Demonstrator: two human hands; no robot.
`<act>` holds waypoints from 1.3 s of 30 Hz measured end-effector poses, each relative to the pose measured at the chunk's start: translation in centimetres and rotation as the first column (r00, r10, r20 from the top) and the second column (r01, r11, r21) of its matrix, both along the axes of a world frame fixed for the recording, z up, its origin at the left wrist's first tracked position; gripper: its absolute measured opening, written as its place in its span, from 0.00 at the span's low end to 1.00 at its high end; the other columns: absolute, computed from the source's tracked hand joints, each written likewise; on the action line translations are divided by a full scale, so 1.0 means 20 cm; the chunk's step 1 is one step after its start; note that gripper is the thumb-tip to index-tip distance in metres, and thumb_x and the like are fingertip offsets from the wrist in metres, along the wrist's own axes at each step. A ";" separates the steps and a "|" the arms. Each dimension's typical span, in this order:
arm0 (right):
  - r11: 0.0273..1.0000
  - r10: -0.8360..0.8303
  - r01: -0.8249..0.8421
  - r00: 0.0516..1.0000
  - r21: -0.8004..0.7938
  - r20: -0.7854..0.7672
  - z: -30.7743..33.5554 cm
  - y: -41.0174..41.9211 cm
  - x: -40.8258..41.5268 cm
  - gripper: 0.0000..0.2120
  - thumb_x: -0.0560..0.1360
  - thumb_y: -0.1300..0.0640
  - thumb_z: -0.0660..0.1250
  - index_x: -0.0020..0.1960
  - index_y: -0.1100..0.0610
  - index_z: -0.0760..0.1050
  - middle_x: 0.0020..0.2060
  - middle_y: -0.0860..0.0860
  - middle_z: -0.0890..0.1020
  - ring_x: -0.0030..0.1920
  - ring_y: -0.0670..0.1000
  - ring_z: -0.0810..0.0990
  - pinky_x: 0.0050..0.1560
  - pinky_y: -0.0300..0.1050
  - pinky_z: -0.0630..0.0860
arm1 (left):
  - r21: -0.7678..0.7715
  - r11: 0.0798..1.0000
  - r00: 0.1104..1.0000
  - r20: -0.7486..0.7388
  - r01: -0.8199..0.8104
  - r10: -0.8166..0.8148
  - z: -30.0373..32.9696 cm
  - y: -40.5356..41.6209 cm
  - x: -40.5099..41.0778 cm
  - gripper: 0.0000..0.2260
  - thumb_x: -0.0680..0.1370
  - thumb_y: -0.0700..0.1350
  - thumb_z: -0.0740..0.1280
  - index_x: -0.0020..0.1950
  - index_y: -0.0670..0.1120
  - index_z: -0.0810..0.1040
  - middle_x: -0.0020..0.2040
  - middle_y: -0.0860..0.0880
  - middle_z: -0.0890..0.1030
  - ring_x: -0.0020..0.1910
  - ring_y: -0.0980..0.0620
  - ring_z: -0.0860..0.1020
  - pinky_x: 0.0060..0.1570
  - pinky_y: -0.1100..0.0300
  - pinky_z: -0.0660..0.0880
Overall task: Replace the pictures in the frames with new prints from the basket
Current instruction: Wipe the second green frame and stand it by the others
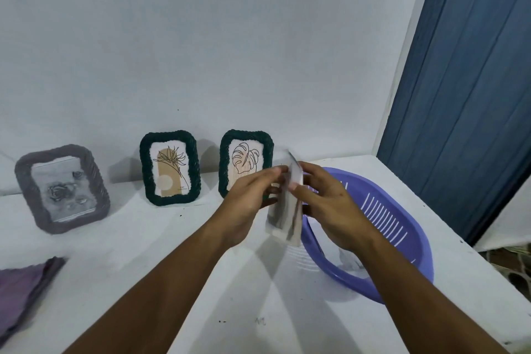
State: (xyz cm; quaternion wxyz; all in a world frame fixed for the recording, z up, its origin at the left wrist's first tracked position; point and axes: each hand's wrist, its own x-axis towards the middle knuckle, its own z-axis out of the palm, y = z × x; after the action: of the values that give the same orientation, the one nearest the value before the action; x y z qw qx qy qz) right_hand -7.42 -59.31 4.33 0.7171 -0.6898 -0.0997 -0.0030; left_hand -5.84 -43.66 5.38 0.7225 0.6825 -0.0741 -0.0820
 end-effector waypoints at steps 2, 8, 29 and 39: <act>0.998 -0.039 0.039 0.999 0.050 -0.013 0.01 -0.03 0.01 0.12 0.79 0.60 0.62 0.59 0.48 0.75 0.52 0.49 0.83 0.52 0.50 0.83 0.51 0.47 0.80 | 0.088 0.996 0.998 0.062 -0.026 0.021 0.00 -0.01 0.01 0.11 0.79 0.45 0.65 0.59 0.51 0.81 0.59 0.53 0.80 0.60 0.51 0.76 0.61 0.54 0.75; 0.980 -0.201 0.200 0.977 -0.015 -0.073 0.02 -0.14 0.05 0.15 0.79 0.59 0.62 0.63 0.45 0.71 0.52 0.48 0.82 0.49 0.51 0.82 0.43 0.45 0.81 | 0.084 0.993 0.995 0.061 -0.087 0.082 0.00 -0.04 0.03 0.15 0.74 0.36 0.70 0.58 0.52 0.80 0.56 0.50 0.80 0.53 0.47 0.80 0.55 0.48 0.78; 0.493 -0.185 -0.054 0.969 -0.869 -0.165 -0.31 -0.57 0.22 0.22 0.74 0.59 0.69 0.65 0.47 0.69 0.55 0.51 0.75 0.51 0.52 0.76 0.48 0.44 0.75 | 0.877 0.480 0.972 0.094 0.022 -0.216 -0.25 -0.52 0.20 0.16 0.76 0.38 0.68 0.63 0.42 0.76 0.57 0.43 0.80 0.58 0.45 0.77 0.56 0.58 0.73; 0.323 -0.158 -0.146 0.966 -0.935 -0.206 -0.37 -0.58 0.24 0.22 0.72 0.60 0.71 0.64 0.50 0.71 0.59 0.54 0.75 0.55 0.55 0.77 0.43 0.39 0.70 | 0.993 -0.078 0.878 0.042 -0.090 -0.476 -0.29 -0.59 0.12 0.03 0.77 0.43 0.65 0.50 0.45 0.76 0.51 0.44 0.79 0.50 0.44 0.78 0.45 0.55 0.70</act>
State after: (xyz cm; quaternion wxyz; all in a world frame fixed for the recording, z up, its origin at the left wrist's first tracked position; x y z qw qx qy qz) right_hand -2.62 -70.81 -3.03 0.1871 -0.9717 0.0145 0.1433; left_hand -3.44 -55.51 -0.34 -0.0478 0.9680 -0.2331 -0.0796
